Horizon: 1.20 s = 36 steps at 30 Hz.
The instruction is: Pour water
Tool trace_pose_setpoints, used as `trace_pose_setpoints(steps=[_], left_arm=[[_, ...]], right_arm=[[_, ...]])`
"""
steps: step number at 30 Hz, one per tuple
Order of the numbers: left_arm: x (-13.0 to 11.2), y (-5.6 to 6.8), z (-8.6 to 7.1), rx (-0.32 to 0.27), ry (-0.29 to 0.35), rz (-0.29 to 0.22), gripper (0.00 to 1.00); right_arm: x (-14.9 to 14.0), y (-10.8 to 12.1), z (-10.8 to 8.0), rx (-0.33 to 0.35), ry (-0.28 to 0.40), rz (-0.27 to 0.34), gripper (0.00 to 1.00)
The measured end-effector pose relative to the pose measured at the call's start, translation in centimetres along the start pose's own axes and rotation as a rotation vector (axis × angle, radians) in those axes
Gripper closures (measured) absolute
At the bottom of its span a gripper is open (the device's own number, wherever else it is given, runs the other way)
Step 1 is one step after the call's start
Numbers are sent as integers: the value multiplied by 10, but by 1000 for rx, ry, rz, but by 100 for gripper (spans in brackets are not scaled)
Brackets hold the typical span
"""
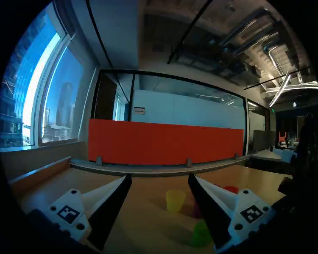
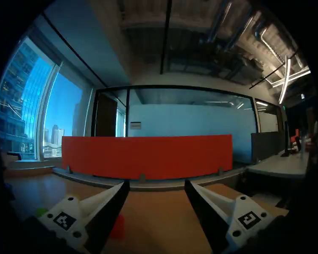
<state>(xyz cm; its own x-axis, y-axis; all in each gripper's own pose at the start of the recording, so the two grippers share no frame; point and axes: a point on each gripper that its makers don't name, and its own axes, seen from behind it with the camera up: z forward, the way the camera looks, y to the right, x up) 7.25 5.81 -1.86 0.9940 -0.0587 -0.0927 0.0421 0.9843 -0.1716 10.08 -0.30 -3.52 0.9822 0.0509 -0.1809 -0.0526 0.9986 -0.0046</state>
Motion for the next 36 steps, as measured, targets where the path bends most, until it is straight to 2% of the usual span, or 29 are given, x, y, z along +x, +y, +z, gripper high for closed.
trace_pose_setpoints(steps=[6, 15, 21, 30, 36], left_arm=[[-3, -12, -1, 56, 14, -7, 1], [-12, -24, -4, 115, 7, 51, 1], [-25, -35, -3, 158, -9, 61, 1], [-46, -47, -6, 219, -19, 139, 1], [-64, -48, -3, 220, -35, 135, 1]], right_arm=[[-10, 1, -5, -25, -7, 0, 0], [-31, -4, -9, -44, -50, 12, 0], [-39, -8, -11, -40, -85, 21, 0], [-46, -2, -18, -66, -127, -28, 0], [-43, 1, -19, -78, -129, -47, 0]])
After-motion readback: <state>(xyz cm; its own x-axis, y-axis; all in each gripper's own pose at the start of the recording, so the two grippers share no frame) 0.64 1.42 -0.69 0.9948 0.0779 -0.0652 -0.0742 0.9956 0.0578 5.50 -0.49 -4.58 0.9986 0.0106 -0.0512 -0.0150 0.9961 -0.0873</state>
